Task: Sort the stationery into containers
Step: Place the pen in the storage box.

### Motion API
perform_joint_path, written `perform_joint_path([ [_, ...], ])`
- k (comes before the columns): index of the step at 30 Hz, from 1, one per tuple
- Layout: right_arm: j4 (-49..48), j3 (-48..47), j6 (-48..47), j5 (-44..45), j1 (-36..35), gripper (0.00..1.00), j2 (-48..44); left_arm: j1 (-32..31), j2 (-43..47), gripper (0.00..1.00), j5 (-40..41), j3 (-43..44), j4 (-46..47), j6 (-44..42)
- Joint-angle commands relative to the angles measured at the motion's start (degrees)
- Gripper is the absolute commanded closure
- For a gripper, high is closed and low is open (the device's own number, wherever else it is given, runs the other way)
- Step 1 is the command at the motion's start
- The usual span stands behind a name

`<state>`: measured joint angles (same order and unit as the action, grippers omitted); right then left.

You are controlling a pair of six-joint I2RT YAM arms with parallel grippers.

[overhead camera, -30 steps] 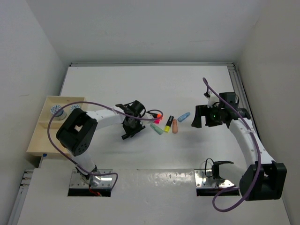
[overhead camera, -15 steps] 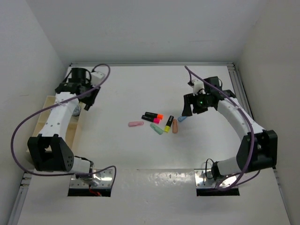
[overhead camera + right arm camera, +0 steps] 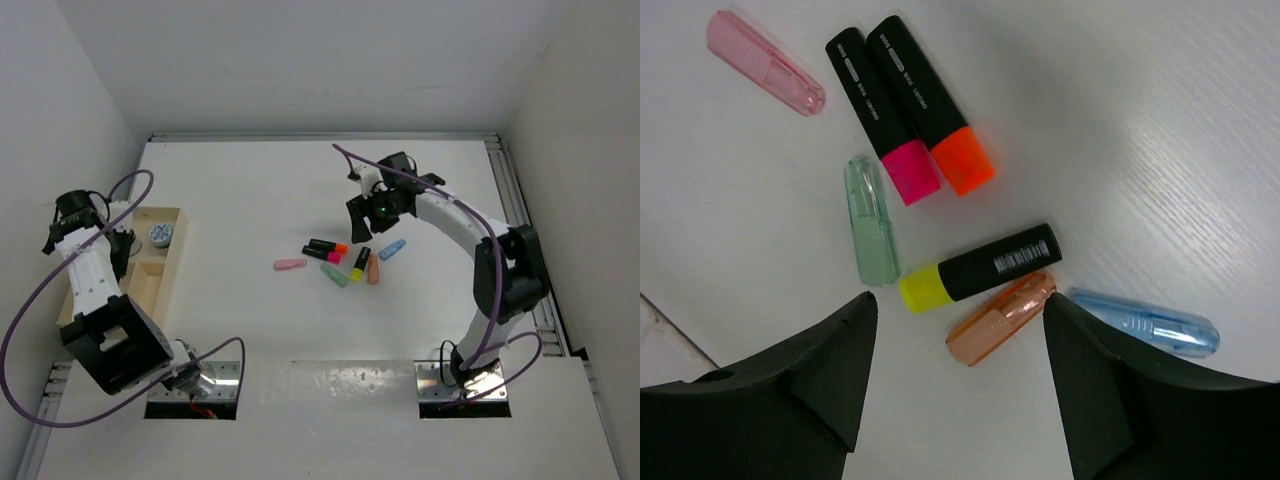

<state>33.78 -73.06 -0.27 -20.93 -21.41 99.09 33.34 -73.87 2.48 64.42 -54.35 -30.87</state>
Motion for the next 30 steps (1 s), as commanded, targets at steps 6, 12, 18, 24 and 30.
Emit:
perform_joint_path([
  [6,-3.5,-5.3,-3.7,2.7,-2.8,0.35,5.9,12.4,-5.4,0.99,-6.6,0.4,1.9,-7.7],
  [12,-4.7,-5.6,-7.5,3.5,-3.9,0.36,9.1,14.9,-7.4,0.77,-9.1,0.1,2.3,-9.3],
  [18,-5.2,-6.8,-10.1,4.5,-5.8,0.39,11.4,15.8,-6.9,0.69,-8.4,-3.3,4.4,-10.1],
  [24,-6.6,-7.0,-13.2,6.0,-7.2,0.39,13.9,18.4,-8.9,0.44,-9.2,-4.4,5.0,-10.9],
  [30,-7.3,-7.2,-16.6,4.8,-7.4,0.46,15.5,19.0,-8.4,0.18,-14.9,-0.4,1.0,-12.4],
])
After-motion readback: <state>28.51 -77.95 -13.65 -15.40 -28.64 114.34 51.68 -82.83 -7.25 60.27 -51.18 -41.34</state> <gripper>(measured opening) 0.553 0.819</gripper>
